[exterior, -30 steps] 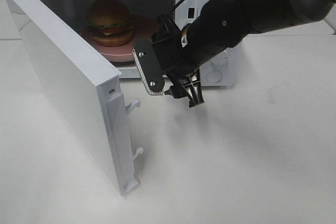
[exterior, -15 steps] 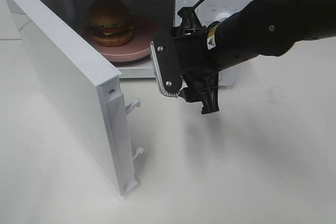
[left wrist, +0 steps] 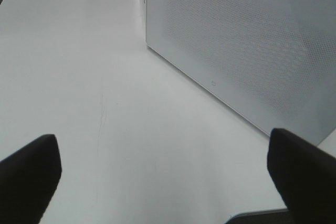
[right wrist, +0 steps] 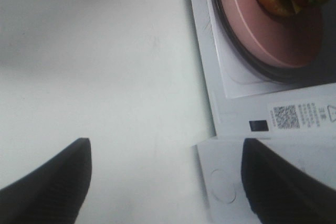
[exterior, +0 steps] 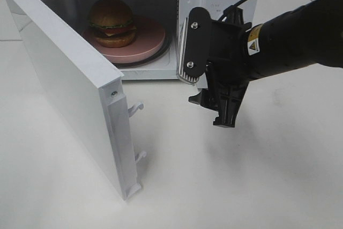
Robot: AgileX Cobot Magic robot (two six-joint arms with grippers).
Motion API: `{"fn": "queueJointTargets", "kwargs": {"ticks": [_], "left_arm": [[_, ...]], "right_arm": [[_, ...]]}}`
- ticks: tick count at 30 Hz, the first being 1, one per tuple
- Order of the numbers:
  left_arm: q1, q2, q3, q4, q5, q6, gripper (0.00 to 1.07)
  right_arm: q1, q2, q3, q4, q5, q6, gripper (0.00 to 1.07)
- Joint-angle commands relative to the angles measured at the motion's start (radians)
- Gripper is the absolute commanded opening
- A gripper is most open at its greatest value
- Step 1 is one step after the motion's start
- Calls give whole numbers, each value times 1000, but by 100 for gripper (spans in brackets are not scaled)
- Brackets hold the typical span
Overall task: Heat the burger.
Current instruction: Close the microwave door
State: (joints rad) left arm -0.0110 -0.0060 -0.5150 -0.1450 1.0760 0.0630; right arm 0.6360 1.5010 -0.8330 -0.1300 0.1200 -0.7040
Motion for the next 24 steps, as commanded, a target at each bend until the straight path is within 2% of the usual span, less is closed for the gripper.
{"fn": "queueJointTargets", "kwargs": {"ticks": [1,7,11,13,16,18,24], "left_arm": [[4,0,-1,-7,-4,-5,100],[4,0,-1,-7,-4,-5,100],[4,0,-1,-7,-4,-5,100],[4,0,-1,-7,-4,-5,100],[4,0,-1,-7,-4,-5,100],[4,0,-1,-7,-4,-5,100],[4,0,-1,-7,-4,-5,100]], "right_arm": [[-2,-42,23,2,33,90,76],[-1,-170,86,5,152,304,76],[1,-225,97,5,213,404,76],[1,-297,98,5,306,527,76],[1,-313,98,5,325,549,76],[1,-383,98,5,418,626,76],[1,-471,98,5,527,667,76]]}}
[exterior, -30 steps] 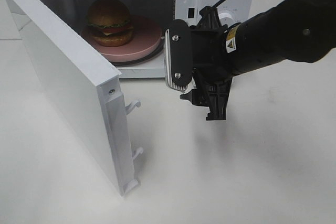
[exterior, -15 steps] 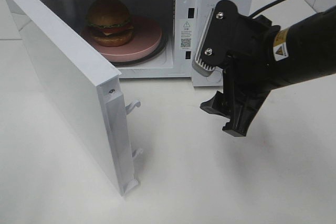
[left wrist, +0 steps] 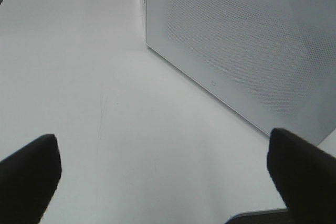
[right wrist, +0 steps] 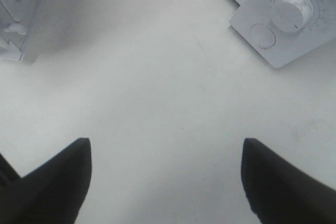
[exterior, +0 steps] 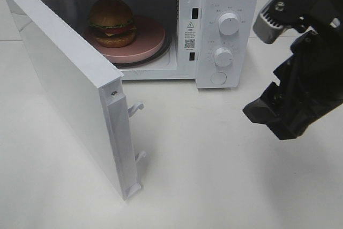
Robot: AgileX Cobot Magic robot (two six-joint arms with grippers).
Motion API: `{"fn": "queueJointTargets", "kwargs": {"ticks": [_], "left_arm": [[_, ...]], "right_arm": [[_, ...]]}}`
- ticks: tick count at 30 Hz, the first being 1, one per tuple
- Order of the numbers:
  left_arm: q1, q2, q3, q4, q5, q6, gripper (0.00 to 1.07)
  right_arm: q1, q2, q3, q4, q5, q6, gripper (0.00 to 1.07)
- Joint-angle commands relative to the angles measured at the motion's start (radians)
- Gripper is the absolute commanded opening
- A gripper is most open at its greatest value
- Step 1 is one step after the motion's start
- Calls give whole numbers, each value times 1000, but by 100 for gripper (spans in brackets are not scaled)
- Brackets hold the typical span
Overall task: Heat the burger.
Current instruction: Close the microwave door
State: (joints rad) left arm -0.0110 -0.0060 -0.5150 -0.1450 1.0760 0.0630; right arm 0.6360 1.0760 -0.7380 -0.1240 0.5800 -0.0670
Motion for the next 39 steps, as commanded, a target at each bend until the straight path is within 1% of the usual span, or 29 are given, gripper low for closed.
{"fn": "queueJointTargets", "kwargs": {"ticks": [1,2,5,8,11,13,14,18,19,21,23,24,25,27,28,29,30,32,33,34,36,37,38,39], "left_arm": [[4,0,-1,-7,-4,-5,100],[4,0,-1,-7,-4,-5,100],[4,0,-1,-7,-4,-5,100],[4,0,-1,-7,-4,-5,100],[4,0,-1,-7,-4,-5,100],[4,0,-1,-7,-4,-5,100],[4,0,-1,-7,-4,-5,100],[4,0,-1,-7,-4,-5,100],[4,0,-1,-7,-4,-5,100],[4,0,-1,-7,-4,-5,100],[4,0,-1,-7,-4,-5,100],[4,0,-1,-7,-4,-5,100],[4,0,-1,-7,-4,-5,100],[4,0,-1,-7,-4,-5,100],[4,0,-1,-7,-4,-5,100],[4,0,-1,-7,-4,-5,100],[4,0,-1,-7,-4,-5,100],[4,0,-1,-7,-4,-5,100],[4,0,-1,-7,-4,-5,100],[4,0,-1,-7,-4,-5,100],[4,0,-1,-7,-4,-5,100],[4,0,-1,-7,-4,-5,100],[4,0,-1,-7,-4,-5,100],[4,0,-1,-7,-4,-5,100]], "right_arm": [[1,-60,3,-1,95,34,76],[1,-94,3,-1,151,36,76],[1,-112,3,-1,175,41,76],[1,-203,3,-1,300,84,76],[1,-224,3,-1,319,87,76],[1,-308,3,-1,385,103,76],[1,-308,3,-1,385,103,76],[1,-394,5,-5,465,102,76],[1,-394,5,-5,465,102,76],[1,-460,24,-10,476,102,76],[1,-486,33,-8,476,103,76],[-2,-531,57,-10,477,103,76],[-2,-531,57,-10,477,103,76],[-2,-585,109,-9,478,109,76],[-2,-585,109,-9,478,109,76],[-2,-610,143,-9,483,133,76],[-2,-610,143,-9,483,133,76],[-2,-638,188,-4,485,181,76],[-2,-638,188,-4,485,181,76],[-13,-651,205,-3,486,204,76],[-28,-655,207,-4,485,209,76],[-72,-674,207,-4,469,211,76],[-72,-674,207,-4,469,211,76],[-92,-686,213,-3,452,211,76]]}}
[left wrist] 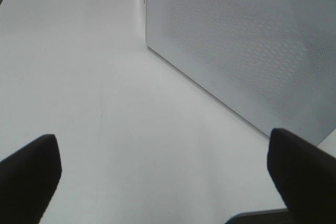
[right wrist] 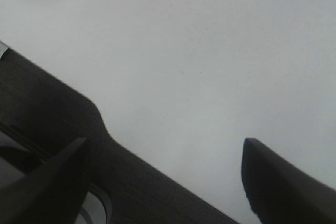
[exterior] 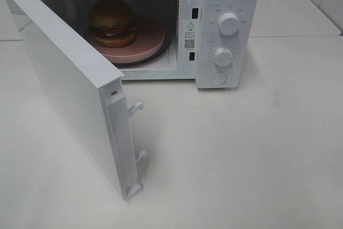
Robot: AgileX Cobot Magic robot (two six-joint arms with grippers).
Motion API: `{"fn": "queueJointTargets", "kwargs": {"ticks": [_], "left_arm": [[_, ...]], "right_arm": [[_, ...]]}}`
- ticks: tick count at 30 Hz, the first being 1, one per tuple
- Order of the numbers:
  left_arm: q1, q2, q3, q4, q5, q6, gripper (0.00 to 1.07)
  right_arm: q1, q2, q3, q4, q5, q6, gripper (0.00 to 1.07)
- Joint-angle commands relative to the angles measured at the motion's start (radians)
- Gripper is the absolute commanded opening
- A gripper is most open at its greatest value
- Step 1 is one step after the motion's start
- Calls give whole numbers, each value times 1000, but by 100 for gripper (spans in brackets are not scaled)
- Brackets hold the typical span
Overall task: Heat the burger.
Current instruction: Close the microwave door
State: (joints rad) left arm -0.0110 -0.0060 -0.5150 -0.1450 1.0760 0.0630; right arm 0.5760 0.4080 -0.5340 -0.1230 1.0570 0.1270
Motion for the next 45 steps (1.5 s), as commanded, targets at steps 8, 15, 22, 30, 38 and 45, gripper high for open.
{"fn": "queueJointTargets", "kwargs": {"ticks": [8,15,22,30,38,45], "left_arm": [[4,0,-1,-7,-4,-5,100],[4,0,-1,-7,-4,-5,100],[4,0,-1,-7,-4,-5,100],[4,0,-1,-7,-4,-5,100],[4,0,-1,-7,-4,-5,100],[4,0,-1,-7,-4,-5,100]], "right_arm": [[-206,-139,38,33,-63,-30,76],[-341,-252,38,50,-63,-32,76],[-472,-394,38,51,-63,-32,76],[-501,-440,38,52,-63,-29,75],[-501,-440,38,52,-63,-29,75],[-501,-440,38,52,-63,-29,75]]}}
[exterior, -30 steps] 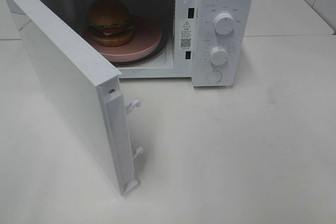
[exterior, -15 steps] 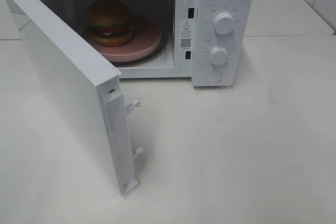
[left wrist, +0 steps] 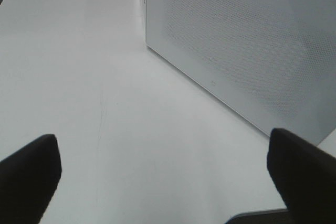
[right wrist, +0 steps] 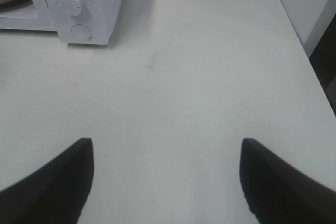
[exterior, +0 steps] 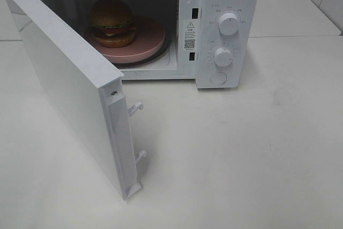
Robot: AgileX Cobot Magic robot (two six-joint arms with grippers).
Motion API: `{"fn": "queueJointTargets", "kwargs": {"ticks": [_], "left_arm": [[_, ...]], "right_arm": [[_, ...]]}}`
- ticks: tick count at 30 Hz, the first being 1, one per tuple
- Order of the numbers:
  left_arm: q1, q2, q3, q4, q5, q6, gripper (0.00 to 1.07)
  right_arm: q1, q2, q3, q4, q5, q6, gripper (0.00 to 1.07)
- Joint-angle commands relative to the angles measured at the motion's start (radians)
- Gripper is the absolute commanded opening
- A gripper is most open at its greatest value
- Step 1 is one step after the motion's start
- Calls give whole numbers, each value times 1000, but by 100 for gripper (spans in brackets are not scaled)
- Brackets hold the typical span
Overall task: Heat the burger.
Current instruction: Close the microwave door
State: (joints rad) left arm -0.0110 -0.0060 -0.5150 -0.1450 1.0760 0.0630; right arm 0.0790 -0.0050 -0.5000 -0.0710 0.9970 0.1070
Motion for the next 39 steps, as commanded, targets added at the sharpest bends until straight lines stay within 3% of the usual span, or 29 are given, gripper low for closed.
{"fn": "queueJointTargets", "kwargs": {"ticks": [1,33,39], "left_arm": [[4,0,-1,-7,-4,-5,100],[4,1,-1,-5,-5,-10,100],[4,65,-13,28,-22,-30,94]], "right_arm": [[-4,-27,4,0,-3,-9,75],[-4,-27,4,0,-3,-9,75],[-4,-27,4,0,-3,-9,75]]}}
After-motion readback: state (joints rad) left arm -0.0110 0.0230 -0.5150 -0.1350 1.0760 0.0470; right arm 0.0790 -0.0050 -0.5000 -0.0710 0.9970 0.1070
